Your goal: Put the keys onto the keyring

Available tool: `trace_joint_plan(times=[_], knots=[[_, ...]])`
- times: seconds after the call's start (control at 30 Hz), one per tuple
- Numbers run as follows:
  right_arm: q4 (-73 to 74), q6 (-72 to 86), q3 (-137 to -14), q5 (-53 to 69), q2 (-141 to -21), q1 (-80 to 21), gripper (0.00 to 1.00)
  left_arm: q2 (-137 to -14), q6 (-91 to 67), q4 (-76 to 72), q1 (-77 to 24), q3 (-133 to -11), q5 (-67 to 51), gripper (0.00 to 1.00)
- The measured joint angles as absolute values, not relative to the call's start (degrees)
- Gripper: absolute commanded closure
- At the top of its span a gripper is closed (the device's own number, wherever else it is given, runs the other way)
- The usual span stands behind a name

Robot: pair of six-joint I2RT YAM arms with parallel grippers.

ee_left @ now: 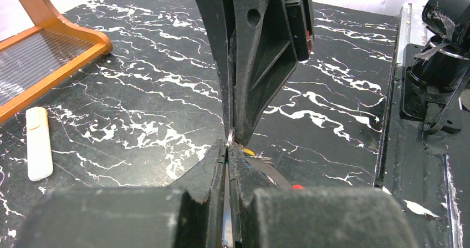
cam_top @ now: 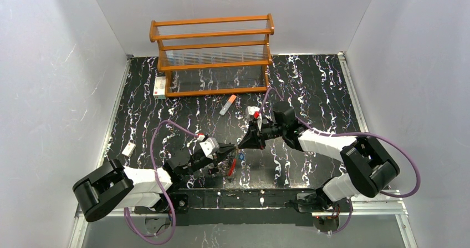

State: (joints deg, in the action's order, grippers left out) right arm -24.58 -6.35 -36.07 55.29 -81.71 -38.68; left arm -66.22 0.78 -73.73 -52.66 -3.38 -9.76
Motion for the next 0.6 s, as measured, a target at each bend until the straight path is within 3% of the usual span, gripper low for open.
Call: trace_joint_plan(times=[0.6], knots=[[-27.4,-5.2,-35.7,56.6,-83.9,-38.7,0.99,-66.8,0.8,-74.5,-52.7,-3.4,-9.8,1.00]])
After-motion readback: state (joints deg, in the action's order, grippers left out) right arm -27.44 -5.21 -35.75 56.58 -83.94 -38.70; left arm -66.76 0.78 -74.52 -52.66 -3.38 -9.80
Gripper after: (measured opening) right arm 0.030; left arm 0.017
